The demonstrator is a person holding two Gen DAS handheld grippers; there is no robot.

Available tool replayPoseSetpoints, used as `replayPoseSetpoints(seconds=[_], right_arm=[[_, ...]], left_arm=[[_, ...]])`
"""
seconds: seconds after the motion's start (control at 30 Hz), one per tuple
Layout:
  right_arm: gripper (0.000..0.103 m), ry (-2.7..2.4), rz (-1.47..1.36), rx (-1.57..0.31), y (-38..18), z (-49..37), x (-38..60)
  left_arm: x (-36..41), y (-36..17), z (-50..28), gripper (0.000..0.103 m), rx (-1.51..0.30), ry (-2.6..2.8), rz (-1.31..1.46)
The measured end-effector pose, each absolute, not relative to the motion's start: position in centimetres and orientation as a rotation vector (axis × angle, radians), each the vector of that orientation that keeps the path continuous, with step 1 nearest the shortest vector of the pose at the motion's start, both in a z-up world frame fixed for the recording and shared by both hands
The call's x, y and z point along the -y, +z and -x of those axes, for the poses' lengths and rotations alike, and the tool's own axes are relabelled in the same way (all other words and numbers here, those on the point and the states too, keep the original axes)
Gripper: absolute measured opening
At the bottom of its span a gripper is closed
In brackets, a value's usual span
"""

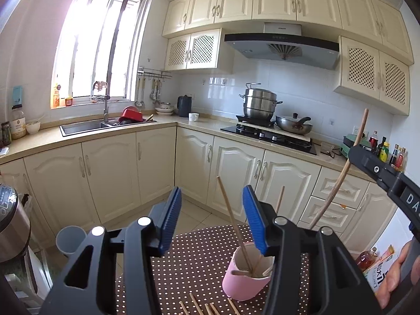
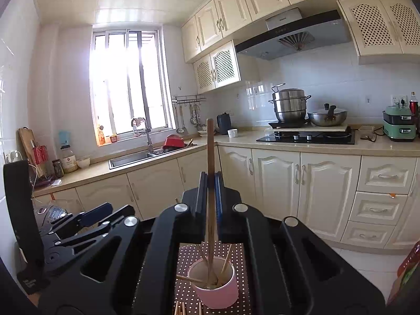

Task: Organize utensils
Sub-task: 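Open the left gripper while the right gripper releases its chopstick into the cup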

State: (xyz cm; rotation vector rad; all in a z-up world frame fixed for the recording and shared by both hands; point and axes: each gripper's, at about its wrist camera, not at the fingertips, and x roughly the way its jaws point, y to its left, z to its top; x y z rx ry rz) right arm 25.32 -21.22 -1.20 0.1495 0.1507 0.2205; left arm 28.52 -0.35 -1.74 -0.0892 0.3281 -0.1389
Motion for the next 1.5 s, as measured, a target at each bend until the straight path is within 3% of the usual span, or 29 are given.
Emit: replayPoseSetpoints(seconds=[0.57,0.67,1.0,1.07,1.13,1.5], right_arm=[[0.006,0.222,-0.136,-0.24,-3.6,-26.7,20.6],[0.007,0.225,-0.143,-0.263,-4.1,-26.9,20.7],[0.008,0.222,-0.148,-0.281,-4.2,-26.1,20.9],[0.018,0.217,-0.152,-0.282,-4.2,-25.8,21.1],[0.049,0.213,-0.156,-0.276,-4.1,-25.4,21.2],[0.049,0.201,-0.155,-0.257,-3.6,-22.6,21.7]], left_arm=[[-1.0,-3.1,-28.5,0.048,-0.362,-0.132,0.111],[-0.8,-3.2,-28.3,0.054,-0.366,-0.135,0.107],[-0.5,-2.6,-26.5,0.056,-0.361,-0.134,0.097],[-0.5,-2.6,-26.1,0.057,-0.36,-0.137,0.098],[-0.4,-2.5,-25.6,0.058,-0.361,-0.136,0.095],[-0.7,-2.0,-22.7,0.058,-0.361,-0.138,0.097]])
